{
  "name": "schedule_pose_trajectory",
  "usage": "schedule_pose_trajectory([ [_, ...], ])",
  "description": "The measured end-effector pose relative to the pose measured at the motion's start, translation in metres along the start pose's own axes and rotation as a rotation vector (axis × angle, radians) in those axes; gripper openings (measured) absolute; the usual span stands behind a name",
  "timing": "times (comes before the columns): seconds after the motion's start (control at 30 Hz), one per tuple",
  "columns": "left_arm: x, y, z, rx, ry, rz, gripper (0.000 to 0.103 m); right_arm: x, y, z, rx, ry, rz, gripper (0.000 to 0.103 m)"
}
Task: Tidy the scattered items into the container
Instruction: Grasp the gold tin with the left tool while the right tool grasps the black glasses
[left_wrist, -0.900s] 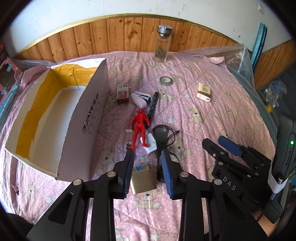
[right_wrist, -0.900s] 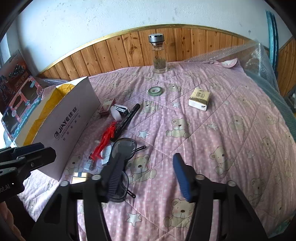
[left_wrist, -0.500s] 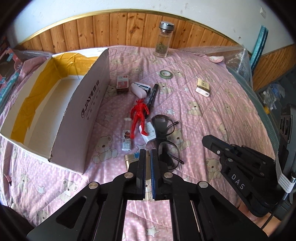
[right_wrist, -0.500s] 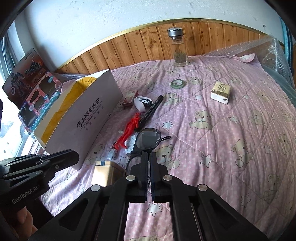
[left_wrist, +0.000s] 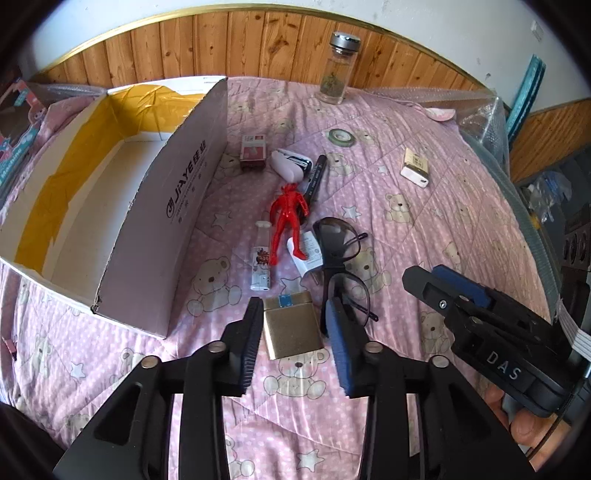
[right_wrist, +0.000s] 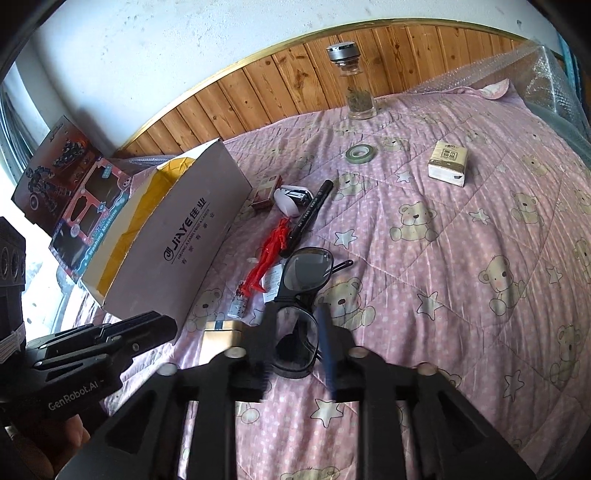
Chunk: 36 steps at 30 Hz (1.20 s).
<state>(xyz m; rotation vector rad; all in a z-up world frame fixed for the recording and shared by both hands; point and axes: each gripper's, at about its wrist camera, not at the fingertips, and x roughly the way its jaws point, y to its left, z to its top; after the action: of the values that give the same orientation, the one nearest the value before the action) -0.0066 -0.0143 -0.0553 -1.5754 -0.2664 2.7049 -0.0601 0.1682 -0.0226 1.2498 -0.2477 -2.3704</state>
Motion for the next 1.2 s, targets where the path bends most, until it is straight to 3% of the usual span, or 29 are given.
schedule_pose_trajectory([
  [0.03,0.002,0.001,0.000,0.002,0.007,0.003,0.039,0.000,0.000,0.000,0.004,-0.007,-0.009,0.065],
  [0.1,0.008,0.004,-0.001,-0.005,0.021,0.002,0.039,0.003,0.000,0.001,-0.005,-0.009,-0.026,0.066],
  [0.7,0.047,0.029,0.002,-0.067,0.098,-0.046,0.040,0.082,0.010,0.008,-0.058,0.148,-0.046,0.068],
  [0.87,0.062,0.030,0.003,-0.084,0.129,-0.070,0.041,0.102,0.007,0.002,-0.078,0.249,-0.058,0.045],
  [0.97,0.067,0.028,0.004,-0.085,0.123,-0.075,0.049,0.093,0.005,0.005,-0.116,0.223,-0.136,0.042],
  [1.2,0.072,0.022,0.003,-0.103,0.127,-0.094,0.052,0.101,-0.010,0.003,-0.073,0.234,-0.103,0.048],
])
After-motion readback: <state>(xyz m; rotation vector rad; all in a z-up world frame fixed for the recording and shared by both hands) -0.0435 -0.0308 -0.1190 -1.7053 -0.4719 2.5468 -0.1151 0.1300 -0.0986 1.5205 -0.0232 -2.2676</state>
